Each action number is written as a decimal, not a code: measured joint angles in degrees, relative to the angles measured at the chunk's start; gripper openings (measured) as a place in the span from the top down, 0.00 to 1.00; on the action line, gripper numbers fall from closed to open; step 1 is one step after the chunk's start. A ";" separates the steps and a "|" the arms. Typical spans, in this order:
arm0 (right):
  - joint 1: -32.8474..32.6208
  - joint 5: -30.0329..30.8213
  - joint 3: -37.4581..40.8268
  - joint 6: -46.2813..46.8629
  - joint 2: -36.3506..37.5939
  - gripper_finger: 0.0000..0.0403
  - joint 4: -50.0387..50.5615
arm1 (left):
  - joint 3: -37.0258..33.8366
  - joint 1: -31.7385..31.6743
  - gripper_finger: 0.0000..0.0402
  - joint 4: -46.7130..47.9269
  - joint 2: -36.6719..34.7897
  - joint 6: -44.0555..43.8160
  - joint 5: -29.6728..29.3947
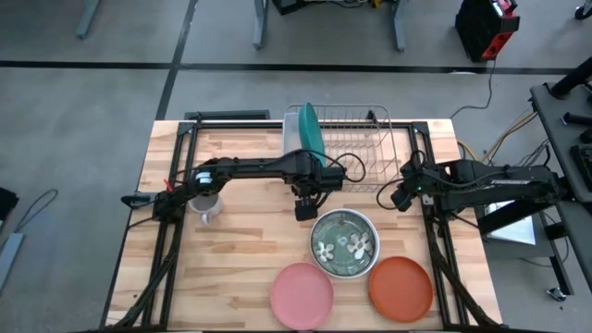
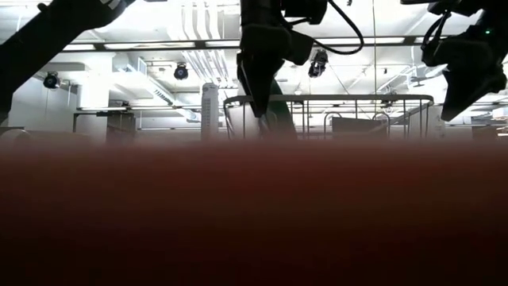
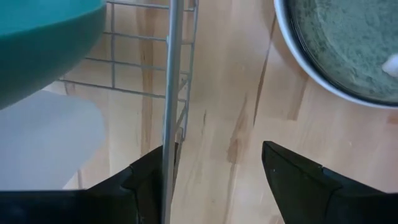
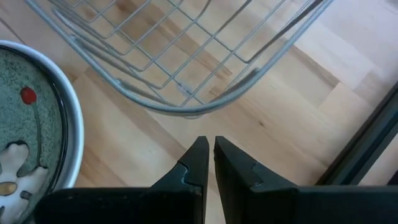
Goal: Sort dishes
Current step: Adjust the dish rack, then remove the light green plate from the top of the white plate
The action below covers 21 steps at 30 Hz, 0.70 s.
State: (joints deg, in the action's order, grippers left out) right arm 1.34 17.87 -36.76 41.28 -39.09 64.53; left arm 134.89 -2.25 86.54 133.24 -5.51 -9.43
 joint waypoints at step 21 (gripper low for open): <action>0.02 -0.37 -1.38 2.78 0.18 0.95 4.60 | -0.02 1.58 0.19 3.44 -0.09 -4.01 -2.18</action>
State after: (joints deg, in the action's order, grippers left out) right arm 1.37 17.50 -38.13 44.05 -38.91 69.13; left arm 134.87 -0.67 89.98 133.15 -9.52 -11.61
